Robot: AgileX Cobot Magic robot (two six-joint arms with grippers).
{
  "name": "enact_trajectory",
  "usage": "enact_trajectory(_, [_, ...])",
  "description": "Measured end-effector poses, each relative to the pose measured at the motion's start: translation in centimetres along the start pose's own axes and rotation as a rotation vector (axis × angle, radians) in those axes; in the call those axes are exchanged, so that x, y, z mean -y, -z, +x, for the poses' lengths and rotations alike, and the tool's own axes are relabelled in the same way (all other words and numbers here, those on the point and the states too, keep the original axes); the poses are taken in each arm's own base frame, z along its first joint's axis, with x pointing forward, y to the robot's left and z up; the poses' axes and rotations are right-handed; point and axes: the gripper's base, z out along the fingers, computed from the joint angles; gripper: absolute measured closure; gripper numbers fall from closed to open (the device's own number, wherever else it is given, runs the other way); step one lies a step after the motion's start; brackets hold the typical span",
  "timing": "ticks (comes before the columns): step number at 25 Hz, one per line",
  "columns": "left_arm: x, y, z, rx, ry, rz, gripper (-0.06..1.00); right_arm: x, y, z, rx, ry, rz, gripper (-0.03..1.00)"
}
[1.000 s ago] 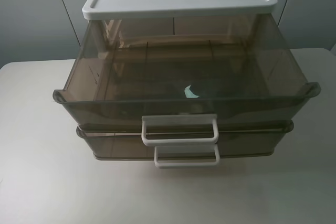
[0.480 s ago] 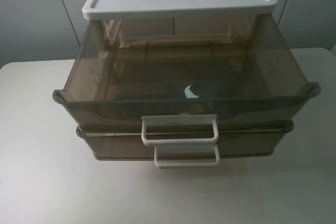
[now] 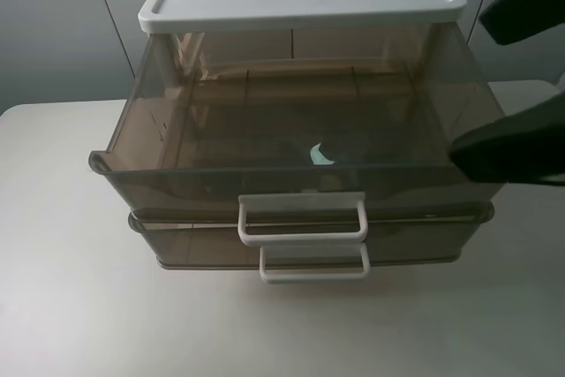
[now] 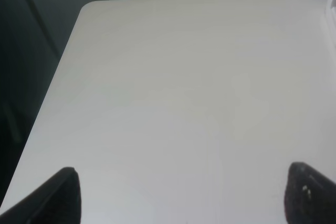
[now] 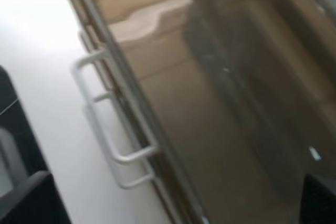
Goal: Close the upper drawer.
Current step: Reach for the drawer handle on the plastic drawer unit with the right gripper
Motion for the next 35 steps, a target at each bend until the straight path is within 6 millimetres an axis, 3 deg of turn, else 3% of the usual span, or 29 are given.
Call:
enact_trajectory(17, [0.0, 0.0, 0.0, 0.000, 0.000, 0.000, 0.20, -4.5, -6.3, -2.9, -0.095, 0.136, -0.200, 0.27])
enact_trajectory(35, [0.0, 0.0, 0.0, 0.000, 0.000, 0.000, 0.20, -5.3, -11.9, -2.5, -0.258, 0.169, -0.205, 0.28])
